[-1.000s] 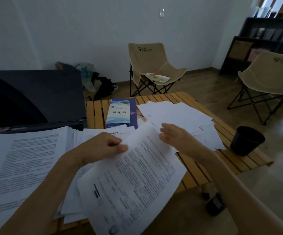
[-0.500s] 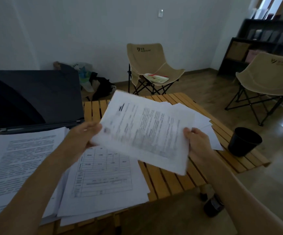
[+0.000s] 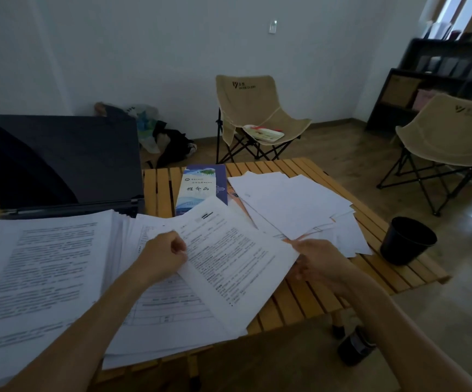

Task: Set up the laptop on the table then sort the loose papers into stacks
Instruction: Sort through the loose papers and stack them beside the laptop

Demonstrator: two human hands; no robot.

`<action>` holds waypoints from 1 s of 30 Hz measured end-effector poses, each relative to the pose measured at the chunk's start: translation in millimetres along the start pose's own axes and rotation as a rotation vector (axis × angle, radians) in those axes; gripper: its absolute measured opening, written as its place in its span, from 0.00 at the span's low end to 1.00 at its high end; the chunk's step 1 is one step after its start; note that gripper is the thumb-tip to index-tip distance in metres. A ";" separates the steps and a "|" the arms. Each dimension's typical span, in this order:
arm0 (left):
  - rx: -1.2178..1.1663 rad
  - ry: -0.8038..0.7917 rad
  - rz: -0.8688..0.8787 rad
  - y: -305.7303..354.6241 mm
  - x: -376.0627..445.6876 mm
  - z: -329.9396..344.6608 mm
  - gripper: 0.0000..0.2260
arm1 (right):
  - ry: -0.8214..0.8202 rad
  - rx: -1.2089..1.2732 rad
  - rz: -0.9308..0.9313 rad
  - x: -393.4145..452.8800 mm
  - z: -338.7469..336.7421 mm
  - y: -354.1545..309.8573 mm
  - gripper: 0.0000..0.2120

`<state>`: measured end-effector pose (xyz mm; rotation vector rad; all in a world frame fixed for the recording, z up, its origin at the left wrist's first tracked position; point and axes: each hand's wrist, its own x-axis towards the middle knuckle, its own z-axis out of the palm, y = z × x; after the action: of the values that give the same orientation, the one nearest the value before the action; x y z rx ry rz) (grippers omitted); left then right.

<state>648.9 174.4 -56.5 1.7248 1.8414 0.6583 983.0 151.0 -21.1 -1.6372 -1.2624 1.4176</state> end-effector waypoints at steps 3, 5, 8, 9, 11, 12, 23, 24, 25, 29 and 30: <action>0.248 -0.008 0.155 7.9 -6.3 6.7 0.02 | -0.034 -0.301 0.013 3.3 1.5 2.7 0.11; 0.529 0.043 0.259 15.8 -15.8 18.2 0.06 | -0.119 -0.348 0.060 0.3 4.7 4.9 0.11; 0.582 -0.004 0.424 34.9 -40.2 43.0 0.13 | -0.233 -0.451 0.082 -10.5 3.8 3.2 0.10; 0.565 -0.072 0.449 42.2 -49.1 50.4 0.17 | -0.270 -0.492 0.086 -14.4 3.7 3.2 0.10; 0.552 -0.207 0.428 49.7 -63.3 60.5 0.25 | -0.322 -0.546 0.077 -21.5 5.8 4.1 0.10; 0.559 -0.240 0.416 50.4 -67.8 62.6 0.29 | -0.328 -0.551 0.061 -23.9 7.6 4.8 0.11; 0.506 -0.229 0.444 43.0 -71.4 58.3 0.47 | -0.177 -0.455 -0.033 -24.2 47.0 10.8 0.12; 0.507 -0.225 0.446 41.7 -70.5 58.3 0.47 | -0.148 -0.430 -0.029 -24.1 49.9 12.8 0.13; 0.499 -0.222 0.442 40.9 -70.5 58.2 0.46 | -0.130 -0.415 -0.028 -24.0 51.7 14.2 0.13; 0.496 -0.195 0.467 41.8 -73.7 60.9 0.40 | -0.114 -0.414 -0.040 -25.3 53.1 15.0 0.15; 0.497 -0.193 0.472 42.0 -74.4 61.4 0.39 | -0.111 -0.420 -0.039 -25.3 52.8 15.2 0.16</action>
<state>724.6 102.7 -70.5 2.4902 1.5531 0.1868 936.9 115.6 -37.5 -1.8056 -1.7380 1.2940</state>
